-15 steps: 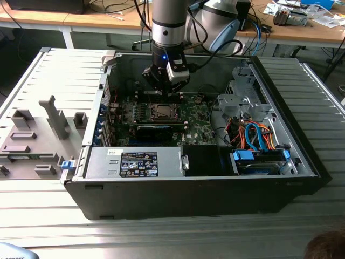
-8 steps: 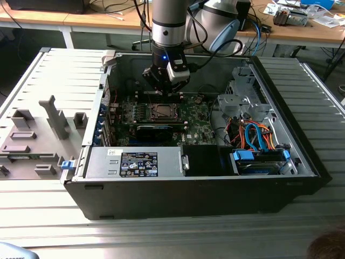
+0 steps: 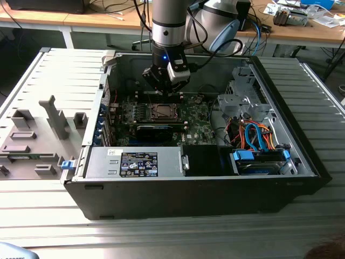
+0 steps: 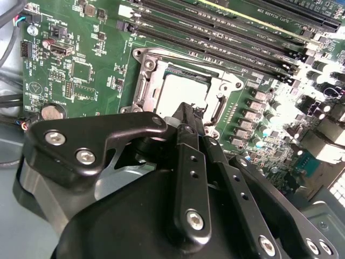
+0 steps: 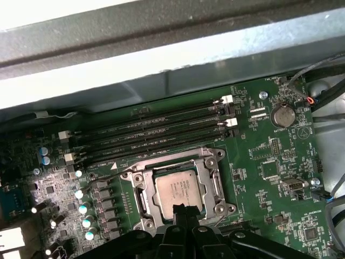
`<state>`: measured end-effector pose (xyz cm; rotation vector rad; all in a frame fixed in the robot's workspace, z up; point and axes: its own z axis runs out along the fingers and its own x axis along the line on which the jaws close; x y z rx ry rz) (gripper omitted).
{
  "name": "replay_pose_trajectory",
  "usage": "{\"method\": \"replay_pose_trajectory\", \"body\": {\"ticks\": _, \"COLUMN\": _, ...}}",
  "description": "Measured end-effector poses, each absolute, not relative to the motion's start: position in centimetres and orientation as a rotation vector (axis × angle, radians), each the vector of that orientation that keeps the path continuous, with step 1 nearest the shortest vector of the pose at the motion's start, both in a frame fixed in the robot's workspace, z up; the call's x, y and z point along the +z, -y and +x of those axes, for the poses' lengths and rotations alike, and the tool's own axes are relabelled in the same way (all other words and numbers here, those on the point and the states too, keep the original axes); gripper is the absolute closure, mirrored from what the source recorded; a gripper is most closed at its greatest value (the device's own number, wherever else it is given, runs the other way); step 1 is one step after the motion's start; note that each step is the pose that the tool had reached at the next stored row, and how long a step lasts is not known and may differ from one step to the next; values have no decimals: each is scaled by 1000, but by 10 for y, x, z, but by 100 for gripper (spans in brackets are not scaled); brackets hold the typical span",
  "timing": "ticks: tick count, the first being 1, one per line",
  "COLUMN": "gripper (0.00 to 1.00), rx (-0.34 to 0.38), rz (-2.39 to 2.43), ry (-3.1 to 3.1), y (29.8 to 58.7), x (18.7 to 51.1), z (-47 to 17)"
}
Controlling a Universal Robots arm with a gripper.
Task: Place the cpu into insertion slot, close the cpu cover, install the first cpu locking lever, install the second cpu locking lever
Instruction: 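Install the first cpu locking lever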
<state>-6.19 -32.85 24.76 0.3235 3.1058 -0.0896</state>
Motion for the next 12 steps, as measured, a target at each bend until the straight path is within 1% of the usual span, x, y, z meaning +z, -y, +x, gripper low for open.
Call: {"method": "replay_pose_trajectory", "body": {"ticks": 12, "gripper": 89, "rx": -89, "rz": 304, "ry": -3107, "y": 329, "x": 248, "z": -62}}
